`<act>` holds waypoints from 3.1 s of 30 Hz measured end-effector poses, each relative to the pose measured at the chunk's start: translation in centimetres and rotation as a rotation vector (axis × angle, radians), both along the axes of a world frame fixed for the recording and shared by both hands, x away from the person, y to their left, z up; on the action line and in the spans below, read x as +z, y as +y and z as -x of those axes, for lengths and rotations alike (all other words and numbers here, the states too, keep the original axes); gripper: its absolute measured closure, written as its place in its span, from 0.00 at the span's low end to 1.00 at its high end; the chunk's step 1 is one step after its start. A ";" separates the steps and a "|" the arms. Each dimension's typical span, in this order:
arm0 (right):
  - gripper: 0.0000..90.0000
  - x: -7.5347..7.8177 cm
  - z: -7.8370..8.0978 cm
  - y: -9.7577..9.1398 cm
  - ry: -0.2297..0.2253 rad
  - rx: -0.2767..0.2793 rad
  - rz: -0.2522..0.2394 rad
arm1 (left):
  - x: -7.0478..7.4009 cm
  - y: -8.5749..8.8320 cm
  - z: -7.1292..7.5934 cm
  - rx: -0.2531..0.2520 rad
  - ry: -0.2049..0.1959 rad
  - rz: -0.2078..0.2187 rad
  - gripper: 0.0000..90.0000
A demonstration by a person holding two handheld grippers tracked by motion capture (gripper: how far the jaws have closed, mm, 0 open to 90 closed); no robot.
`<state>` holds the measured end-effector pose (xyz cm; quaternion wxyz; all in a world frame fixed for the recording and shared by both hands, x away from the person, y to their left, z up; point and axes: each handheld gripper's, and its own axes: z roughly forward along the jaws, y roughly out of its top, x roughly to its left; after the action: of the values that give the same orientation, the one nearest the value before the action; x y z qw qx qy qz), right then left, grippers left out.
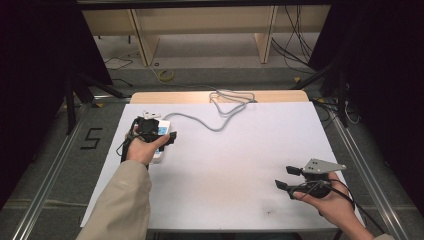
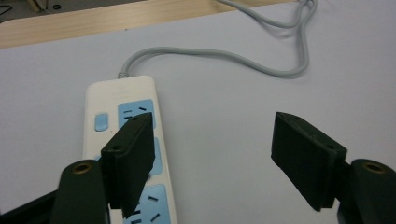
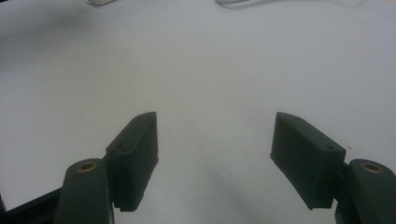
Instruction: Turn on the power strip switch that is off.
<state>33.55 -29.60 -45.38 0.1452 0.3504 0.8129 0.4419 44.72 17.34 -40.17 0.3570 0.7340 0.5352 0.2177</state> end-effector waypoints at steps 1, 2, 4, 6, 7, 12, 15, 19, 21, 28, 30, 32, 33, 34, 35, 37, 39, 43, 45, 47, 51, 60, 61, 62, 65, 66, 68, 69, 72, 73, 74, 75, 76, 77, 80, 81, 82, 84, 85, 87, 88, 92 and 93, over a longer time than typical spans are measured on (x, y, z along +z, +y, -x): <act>0.36 0.0 0.0 0.0 -0.001 0.001 0.000 | 0.1 -0.2 0.2 -0.008 -0.006 -0.006 0.33; 0.36 0.0 0.0 0.0 -0.001 0.001 -0.001 | 0.1 -0.4 0.4 -0.013 -0.022 -0.010 0.33; 0.36 0.0 0.0 0.0 -0.001 0.000 -0.001 | 0.2 -0.8 0.7 -0.032 -0.042 -0.023 0.33; 0.36 0.0 0.0 0.0 -0.002 0.000 -0.002 | 0.3 -1.2 1.1 -0.052 -0.051 -0.019 0.32; 0.36 0.0 0.0 0.0 -0.003 0.000 -0.003 | 0.3 -1.4 1.3 -0.061 -0.053 -0.017 0.32; 0.36 0.0 0.0 0.0 -0.004 0.000 -0.003 | 0.3 -2.3 2.3 -0.106 -0.062 -0.008 0.31; 0.36 0.0 0.0 0.0 -0.004 0.000 -0.003 | 0.3 -2.9 3.0 -0.150 -0.081 -0.027 0.28; 0.36 0.0 0.0 0.0 -0.004 0.000 -0.004 | 0.4 -3.6 4.0 -0.197 -0.097 -0.027 0.27; 0.36 0.0 0.0 0.1 -0.005 0.000 -0.004 | 0.3 -3.9 4.4 -0.211 -0.100 -0.013 0.27; 0.36 0.0 0.0 0.1 -0.005 0.001 -0.005 | 0.0 -4.4 5.7 -0.257 -0.117 -0.011 0.26; 0.36 0.0 0.0 0.1 -0.005 0.001 -0.005 | 0.0 -4.5 6.1 -0.268 -0.123 -0.014 0.26; 0.36 0.0 0.0 0.1 -0.004 0.001 -0.005 | -0.2 -4.5 6.4 -0.274 -0.129 -0.014 0.26; 0.36 0.1 0.0 0.1 -0.004 0.001 -0.005 | -0.3 -4.6 6.6 -0.275 -0.132 -0.013 0.26; 0.36 0.1 0.0 0.1 -0.005 0.001 -0.005 | -0.4 -4.6 6.7 -0.284 -0.133 -0.014 0.26; 0.36 0.1 0.0 0.1 -0.005 0.001 -0.006 | -0.5 -4.6 6.9 -0.287 -0.137 -0.010 0.25; 0.36 0.1 0.0 0.1 -0.004 0.001 -0.005 | -0.7 -4.6 7.2 -0.291 -0.151 -0.005 0.25; 0.36 0.1 0.0 0.1 -0.005 0.002 -0.006 | -1.0 -4.6 7.6 -0.298 -0.159 -0.003 0.25; 0.36 0.1 0.0 0.1 -0.006 0.003 -0.007 | -1.3 -4.5 8.1 -0.312 -0.169 -0.001 0.24; 0.36 0.1 0.0 0.1 -0.006 0.004 -0.006 | -1.4 -4.3 8.3 -0.311 -0.173 0.000 0.24; 0.36 0.1 0.0 0.1 -0.006 0.005 -0.007 | -1.5 -4.2 8.5 -0.316 -0.177 -0.003 0.24; 0.36 0.1 0.0 0.1 -0.005 0.004 -0.007 | -2.1 -4.1 9.2 -0.325 -0.184 -0.006 0.24; 0.36 0.1 0.0 0.1 -0.008 0.009 -0.009 | -3.0 -3.5 10.6 -0.343 -0.183 -0.018 0.22; 0.36 0.1 0.0 0.1 -0.007 0.008 -0.010 | -3.0 -3.5 10.7 -0.340 -0.184 -0.017 0.22; 0.35 0.1 0.0 0.2 -0.007 0.008 -0.010 | -3.1 -3.3 10.8 -0.340 -0.184 -0.021 0.22; 0.35 0.0 0.0 0.1 -0.006 0.008 -0.010 | -3.1 -3.0 11.0 -0.334 -0.185 -0.018 0.22; 0.35 0.0 0.0 0.1 -0.007 0.009 -0.010 | -3.2 -2.9 11.1 -0.332 -0.184 -0.019 0.22; 0.35 0.0 0.0 0.1 -0.005 0.009 -0.011 | -3.3 -2.7 11.3 -0.328 -0.179 -0.015 0.22; 0.35 0.0 0.0 0.1 -0.005 0.010 -0.014 | -3.3 -2.6 11.3 -0.325 -0.177 -0.013 0.22; 0.35 0.0 0.0 0.1 -0.003 0.013 -0.014 | -3.6 -2.3 11.4 -0.329 -0.167 -0.020 0.20; 0.35 0.0 0.0 0.1 -0.003 0.013 -0.015 | -3.7 -2.2 11.5 -0.327 -0.162 -0.021 0.20; 0.35 0.0 0.0 0.1 -0.003 0.014 -0.016 | -3.8 -2.0 11.5 -0.329 -0.160 -0.033 0.20; 0.35 0.0 0.0 0.1 -0.001 0.013 -0.016 | -3.9 -2.0 11.6 -0.328 -0.163 -0.040 0.19; 0.35 0.0 0.0 0.1 -0.003 0.015 -0.016 | -4.0 -1.8 11.6 -0.331 -0.164 -0.058 0.18; 0.35 0.0 0.0 0.1 -0.002 0.015 -0.015 | -4.0 -1.7 11.7 -0.331 -0.168 -0.074 0.18; 0.35 0.0 0.0 0.1 -0.001 0.016 -0.017 | -4.2 -1.3 11.7 -0.329 -0.171 -0.087 0.18; 0.35 0.0 0.0 0.1 0.000 0.017 -0.016 | -4.3 -1.2 11.7 -0.326 -0.166 -0.082 0.18; 0.35 0.0 0.0 0.1 0.001 0.018 -0.018 | -4.5 -1.1 11.7 -0.329 -0.160 -0.082 0.18; 0.35 0.0 0.0 0.1 -0.001 0.021 -0.018 | -5.0 -0.9 11.8 -0.337 -0.147 -0.076 0.18; 0.35 0.0 0.0 0.1 -0.001 0.022 -0.018 | -5.2 -0.8 11.9 -0.335 -0.145 -0.072 0.18; 0.35 -0.1 0.0 0.1 -0.003 0.026 -0.022 | -5.5 -0.5 12.0 -0.340 -0.137 -0.064 0.18; 0.35 -0.1 -0.1 0.1 -0.003 0.028 -0.022 | -5.7 -0.4 12.0 -0.341 -0.136 -0.059 0.18; 0.34 -0.1 -0.1 0.1 -0.004 0.036 -0.019 | -5.8 -0.2 12.2 -0.338 -0.138 -0.067 0.18; 0.34 -0.1 -0.1 0.1 -0.003 0.036 -0.020 | -5.8 -0.2 12.1 -0.336 -0.143 -0.067 0.18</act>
<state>33.69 -29.47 -45.51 0.1351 0.3366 0.8144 0.4530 32.61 17.17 -46.01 0.4008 0.8073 0.3707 0.2241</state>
